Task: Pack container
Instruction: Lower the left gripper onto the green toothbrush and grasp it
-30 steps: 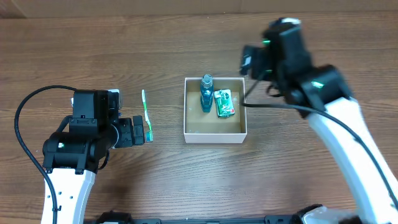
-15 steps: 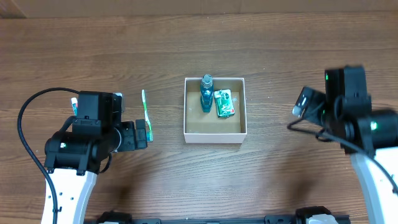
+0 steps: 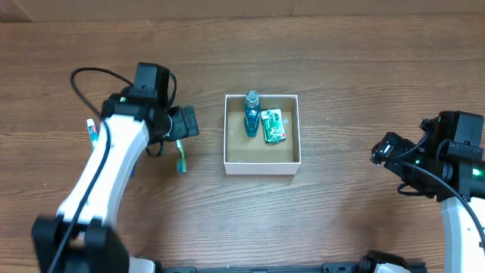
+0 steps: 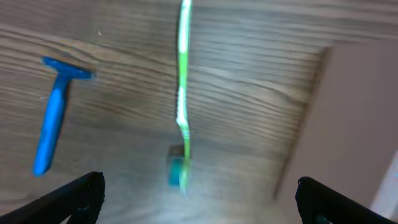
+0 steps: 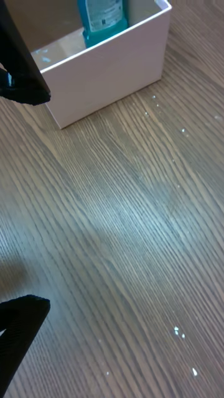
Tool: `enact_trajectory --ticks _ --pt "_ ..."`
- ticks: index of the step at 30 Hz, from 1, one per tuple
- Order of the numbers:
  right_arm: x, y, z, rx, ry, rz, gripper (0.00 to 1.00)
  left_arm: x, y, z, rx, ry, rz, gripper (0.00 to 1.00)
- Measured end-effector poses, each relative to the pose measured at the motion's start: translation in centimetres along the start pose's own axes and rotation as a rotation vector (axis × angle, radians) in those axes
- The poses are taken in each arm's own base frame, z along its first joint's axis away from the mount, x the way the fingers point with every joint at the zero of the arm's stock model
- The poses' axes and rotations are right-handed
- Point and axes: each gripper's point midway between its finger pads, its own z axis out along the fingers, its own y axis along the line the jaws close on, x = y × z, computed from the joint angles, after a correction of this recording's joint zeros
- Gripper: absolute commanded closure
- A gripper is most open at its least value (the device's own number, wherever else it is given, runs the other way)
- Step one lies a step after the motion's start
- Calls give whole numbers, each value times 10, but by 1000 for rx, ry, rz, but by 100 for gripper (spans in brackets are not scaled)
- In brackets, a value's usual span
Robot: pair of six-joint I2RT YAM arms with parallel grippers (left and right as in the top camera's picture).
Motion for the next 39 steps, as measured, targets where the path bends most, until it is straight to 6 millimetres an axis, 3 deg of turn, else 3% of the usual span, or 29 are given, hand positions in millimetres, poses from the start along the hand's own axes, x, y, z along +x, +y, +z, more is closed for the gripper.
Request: enact_trajectory --ticks 5,9,11,17,24,28,30,37,39 --pt "1 2 0 -10 3 -5 0 0 4 60 -28 105 -4 0" --pt "1 2 0 -11 3 -5 0 3 6 81 -38 140 14 0" --pt "0 2 0 -11 3 -5 0 2 5 88 -39 142 16 4" --pt "1 2 0 -10 7 -4 0 -2 7 91 -51 126 19 1" --pt "1 2 0 -10 7 -4 0 11 14 115 -85 196 18 0" --pt "2 2 0 -12 8 -4 0 11 15 116 -89 197 19 3" --pt "2 2 0 -14 8 -4 0 11 15 116 -89 198 19 10" --pt "2 3 0 -19 10 -5 0 15 16 116 -95 217 30 64" --pt "2 3 0 -20 10 -5 0 16 17 116 -96 220 33 70"
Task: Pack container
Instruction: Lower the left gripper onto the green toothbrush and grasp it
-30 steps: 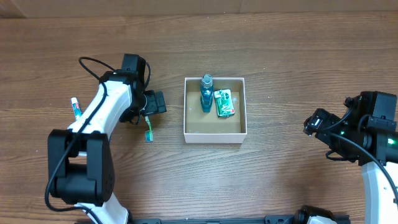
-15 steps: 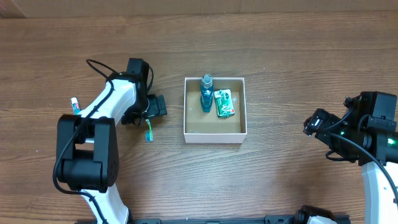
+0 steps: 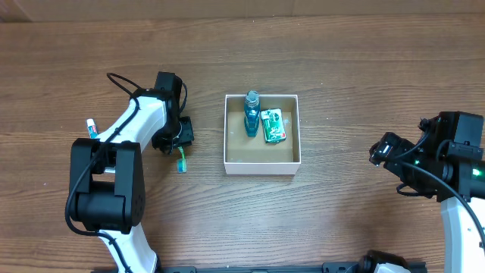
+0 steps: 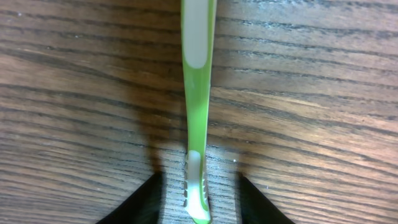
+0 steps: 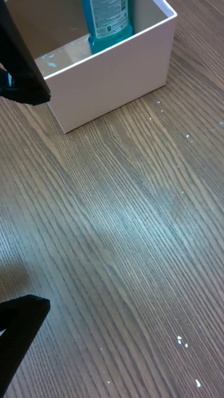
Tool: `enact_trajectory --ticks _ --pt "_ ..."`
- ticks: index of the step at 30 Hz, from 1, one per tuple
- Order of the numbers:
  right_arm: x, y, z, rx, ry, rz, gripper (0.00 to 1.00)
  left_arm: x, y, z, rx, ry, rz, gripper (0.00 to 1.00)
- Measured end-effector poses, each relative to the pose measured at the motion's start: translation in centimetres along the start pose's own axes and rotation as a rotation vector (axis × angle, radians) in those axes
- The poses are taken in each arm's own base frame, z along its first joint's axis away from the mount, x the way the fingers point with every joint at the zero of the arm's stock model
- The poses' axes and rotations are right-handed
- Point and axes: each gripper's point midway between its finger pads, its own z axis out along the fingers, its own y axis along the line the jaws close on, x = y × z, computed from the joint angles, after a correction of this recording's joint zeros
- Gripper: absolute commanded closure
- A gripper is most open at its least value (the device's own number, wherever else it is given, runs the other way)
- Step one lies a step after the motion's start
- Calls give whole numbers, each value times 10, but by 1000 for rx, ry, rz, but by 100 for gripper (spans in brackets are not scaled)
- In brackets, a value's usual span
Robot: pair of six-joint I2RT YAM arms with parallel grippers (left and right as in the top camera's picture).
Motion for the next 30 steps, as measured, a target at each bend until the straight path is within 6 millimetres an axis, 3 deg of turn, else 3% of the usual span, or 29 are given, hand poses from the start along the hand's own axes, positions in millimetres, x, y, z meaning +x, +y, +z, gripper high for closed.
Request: enact_trajectory --ticks 15,21,25,28,30 --pt "0 0 0 0 0 0 0 -1 1 0 -6 -4 2 96" --pt "0 0 0 0 -1 0 0 -8 -2 -12 -5 -8 4 96" --pt "-1 0 0 -1 -3 0 0 -22 -7 -43 -4 -33 9 96" --pt "-2 1 0 -2 -7 -1 0 -37 -25 -100 14 -172 80 96" --pt "-2 1 0 -3 -9 -1 0 -38 -52 -146 54 -297 184 96"
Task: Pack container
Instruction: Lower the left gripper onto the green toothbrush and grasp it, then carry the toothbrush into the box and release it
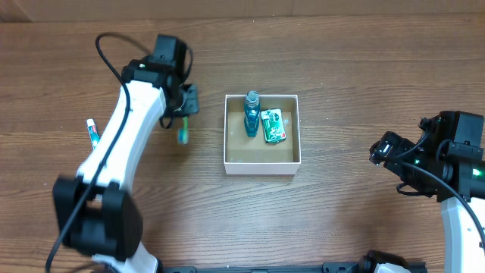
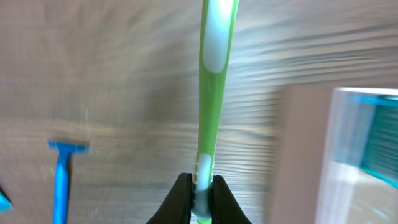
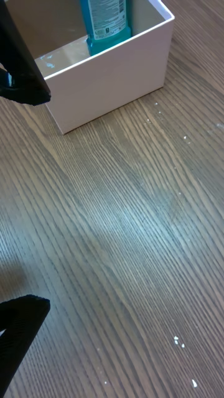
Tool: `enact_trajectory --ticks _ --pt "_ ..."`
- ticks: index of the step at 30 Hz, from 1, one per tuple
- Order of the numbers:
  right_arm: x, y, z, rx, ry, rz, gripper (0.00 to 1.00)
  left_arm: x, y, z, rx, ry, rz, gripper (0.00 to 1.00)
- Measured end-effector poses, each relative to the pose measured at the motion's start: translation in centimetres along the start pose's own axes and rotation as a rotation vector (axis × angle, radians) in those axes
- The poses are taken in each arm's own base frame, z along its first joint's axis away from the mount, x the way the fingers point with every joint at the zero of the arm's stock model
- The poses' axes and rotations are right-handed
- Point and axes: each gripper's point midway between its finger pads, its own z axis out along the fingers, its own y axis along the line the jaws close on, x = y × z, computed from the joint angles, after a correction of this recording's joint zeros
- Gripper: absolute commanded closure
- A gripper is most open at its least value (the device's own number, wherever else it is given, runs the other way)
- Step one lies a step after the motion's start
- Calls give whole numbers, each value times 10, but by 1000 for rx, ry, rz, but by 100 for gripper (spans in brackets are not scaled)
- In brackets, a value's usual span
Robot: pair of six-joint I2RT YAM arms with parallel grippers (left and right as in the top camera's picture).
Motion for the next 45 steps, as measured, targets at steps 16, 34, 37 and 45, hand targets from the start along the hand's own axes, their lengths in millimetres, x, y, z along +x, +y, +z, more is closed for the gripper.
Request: enact_trajectory --ticks 16,34,37,45 --pt "-1 0 0 -2 -6 -1 0 67 -171 -42 169 -102 854 96" --pt "-1 0 0 -1 -5 -1 0 87 -173 -11 189 2 1074 96" --pt "-1 0 0 -1 -5 -1 0 97 -170 0 196 27 1112 96" --pt "-1 0 0 -1 -5 -1 0 112 -163 19 200 63 1153 77"
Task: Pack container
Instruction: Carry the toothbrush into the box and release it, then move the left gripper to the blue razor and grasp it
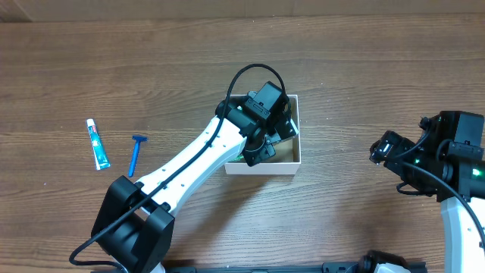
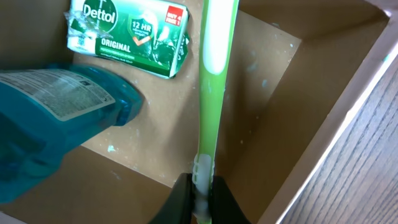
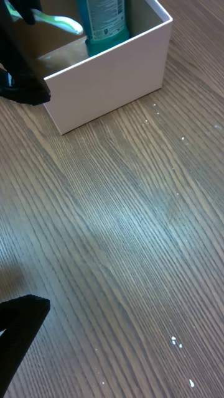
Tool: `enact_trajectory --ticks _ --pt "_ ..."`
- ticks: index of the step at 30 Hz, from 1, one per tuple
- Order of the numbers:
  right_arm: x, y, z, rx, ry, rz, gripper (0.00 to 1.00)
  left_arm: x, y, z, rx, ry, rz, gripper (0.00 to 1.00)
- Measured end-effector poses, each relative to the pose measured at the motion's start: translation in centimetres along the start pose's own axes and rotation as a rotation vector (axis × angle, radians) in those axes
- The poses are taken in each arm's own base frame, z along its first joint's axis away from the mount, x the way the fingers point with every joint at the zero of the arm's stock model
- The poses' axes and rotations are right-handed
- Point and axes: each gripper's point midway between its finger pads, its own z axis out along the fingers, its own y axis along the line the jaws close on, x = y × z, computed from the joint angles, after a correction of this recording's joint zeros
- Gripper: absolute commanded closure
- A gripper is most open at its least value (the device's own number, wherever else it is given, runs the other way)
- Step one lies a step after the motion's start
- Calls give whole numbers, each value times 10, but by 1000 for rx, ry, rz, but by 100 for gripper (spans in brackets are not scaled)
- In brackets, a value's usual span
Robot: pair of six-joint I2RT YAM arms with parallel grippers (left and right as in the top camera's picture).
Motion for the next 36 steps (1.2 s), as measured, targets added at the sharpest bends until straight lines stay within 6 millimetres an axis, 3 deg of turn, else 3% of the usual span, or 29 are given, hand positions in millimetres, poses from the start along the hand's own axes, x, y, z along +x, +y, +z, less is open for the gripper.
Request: enact_trajectory --ticks 2,3,9,12,14,16,17,20,22,23,27,30,33,36 --pt "0 0 0 0 0 0 0 1 -1 1 2 3 6 64" --pt "0 0 0 0 0 0 0 1 -1 1 4 3 3 46" --pt "0 0 0 0 0 0 0 5 -3 1 12 17 -35 42" --pt "0 0 0 0 0 0 0 11 -2 -16 -2 46 -111 28" --pt "0 0 0 -1 -1 0 0 11 14 -61 -120 -7 -213 2" --pt "0 0 0 -1 -1 0 0 20 32 -122 -267 -112 -347 0" --pt "0 0 0 0 0 0 0 27 38 -142 -307 -143 -395 0" --pt "0 0 0 -1 -1 0 0 94 79 -209 -450 -235 -717 0" --pt "0 0 0 -1 -2 0 0 142 108 -232 -537 -259 -930 0" --pt "0 0 0 -1 -2 0 0 164 120 -234 -554 -255 -1023 0" --pt "0 0 0 -1 -1 0 0 225 145 -196 -512 -174 -1241 0" --pt "0 0 0 -1 -1 0 0 264 148 -134 -428 -66 -1352 0" --pt "0 0 0 -1 0 0 0 281 140 -81 -342 32 -1393 0" --pt "0 0 0 -1 -1 0 0 289 135 -42 -277 109 -1401 0"
